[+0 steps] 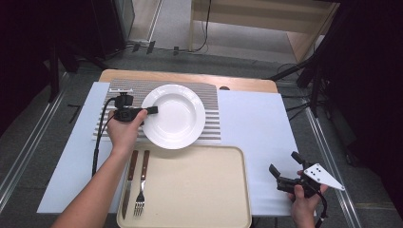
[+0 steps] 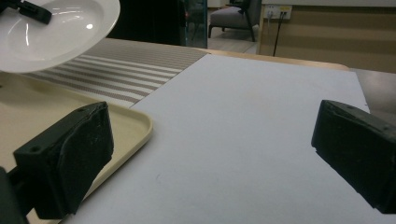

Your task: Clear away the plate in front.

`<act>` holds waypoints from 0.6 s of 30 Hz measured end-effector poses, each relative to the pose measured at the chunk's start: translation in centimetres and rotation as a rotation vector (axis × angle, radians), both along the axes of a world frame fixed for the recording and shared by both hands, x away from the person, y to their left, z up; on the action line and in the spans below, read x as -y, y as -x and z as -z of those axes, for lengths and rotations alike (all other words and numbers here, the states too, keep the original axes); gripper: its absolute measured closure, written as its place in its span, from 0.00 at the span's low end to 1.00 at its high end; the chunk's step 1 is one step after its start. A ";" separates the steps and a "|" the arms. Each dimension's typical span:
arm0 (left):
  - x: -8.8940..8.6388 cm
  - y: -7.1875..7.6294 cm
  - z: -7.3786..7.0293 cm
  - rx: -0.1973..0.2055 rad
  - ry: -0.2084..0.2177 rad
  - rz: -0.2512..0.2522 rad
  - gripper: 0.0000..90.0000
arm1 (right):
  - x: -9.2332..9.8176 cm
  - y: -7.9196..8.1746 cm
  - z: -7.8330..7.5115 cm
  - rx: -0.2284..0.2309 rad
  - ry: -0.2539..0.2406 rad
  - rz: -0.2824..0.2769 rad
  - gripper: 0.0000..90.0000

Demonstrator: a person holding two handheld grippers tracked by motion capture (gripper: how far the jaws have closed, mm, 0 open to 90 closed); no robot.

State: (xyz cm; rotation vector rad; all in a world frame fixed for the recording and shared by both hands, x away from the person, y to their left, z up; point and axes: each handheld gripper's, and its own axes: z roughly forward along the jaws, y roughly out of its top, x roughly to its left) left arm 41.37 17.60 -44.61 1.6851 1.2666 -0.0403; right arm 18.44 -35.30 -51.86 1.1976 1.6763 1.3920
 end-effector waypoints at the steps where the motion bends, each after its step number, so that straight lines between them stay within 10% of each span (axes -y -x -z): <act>1: 0.0 0.2 0.0 0.002 0.004 0.005 0.91 | 0.0 0.0 0.0 0.000 0.000 0.000 0.00; 18: 1.4 4.1 -0.8 0.028 0.034 0.092 0.91 | 0.0 0.0 0.0 0.001 0.001 0.000 0.00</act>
